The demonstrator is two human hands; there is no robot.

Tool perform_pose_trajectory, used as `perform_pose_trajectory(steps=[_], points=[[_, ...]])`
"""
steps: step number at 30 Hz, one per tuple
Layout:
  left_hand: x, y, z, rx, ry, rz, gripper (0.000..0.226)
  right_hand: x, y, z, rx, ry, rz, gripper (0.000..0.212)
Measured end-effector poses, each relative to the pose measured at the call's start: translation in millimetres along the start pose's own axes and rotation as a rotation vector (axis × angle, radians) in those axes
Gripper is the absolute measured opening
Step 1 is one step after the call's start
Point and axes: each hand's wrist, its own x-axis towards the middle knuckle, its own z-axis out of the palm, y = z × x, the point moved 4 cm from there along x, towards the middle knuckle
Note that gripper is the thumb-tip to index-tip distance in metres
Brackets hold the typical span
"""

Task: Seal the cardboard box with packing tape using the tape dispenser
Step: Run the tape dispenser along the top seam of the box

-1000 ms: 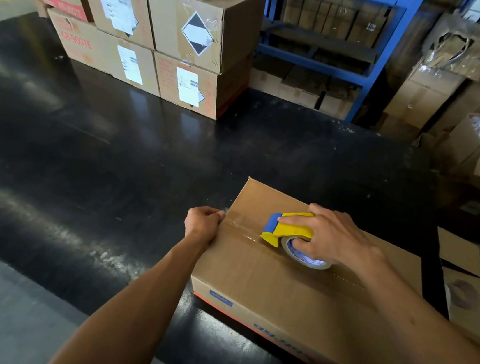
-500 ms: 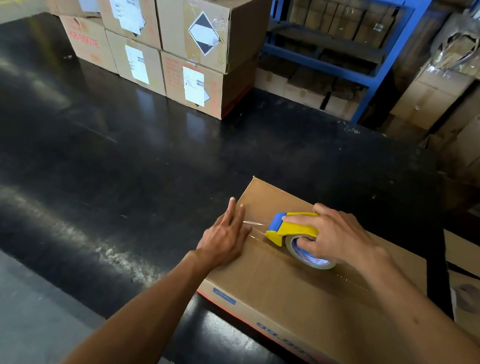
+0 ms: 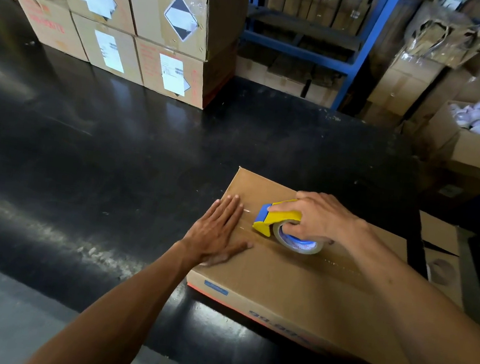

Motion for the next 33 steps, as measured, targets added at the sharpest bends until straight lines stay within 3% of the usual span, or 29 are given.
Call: perform_pose_trajectory(steps=[16, 24, 30, 33], points=[[-1.7, -5.1, -2.7, -0.025, -0.009, 0.031, 0.103, -60.2, 27.5, 10.8, -0.027, -0.048, 0.081, 0.055], [-2.7, 0.5, -10.8, 0.074, -0.036, 0.055, 0.094, -73.1, 35.9, 17.4, -0.095, -0.048, 0.098, 0.050], [7.8, 85.7, -1.3, 0.058, -0.025, 0.171, 0.095, -72.1, 33.2, 14.7, -0.043, -0.003, 0.062, 0.045], [12.7, 106.4, 6.7, 0.051, -0.014, 0.147, 0.100, -72.3, 36.8, 18.5, -0.019, -0.005, 0.051, 0.049]])
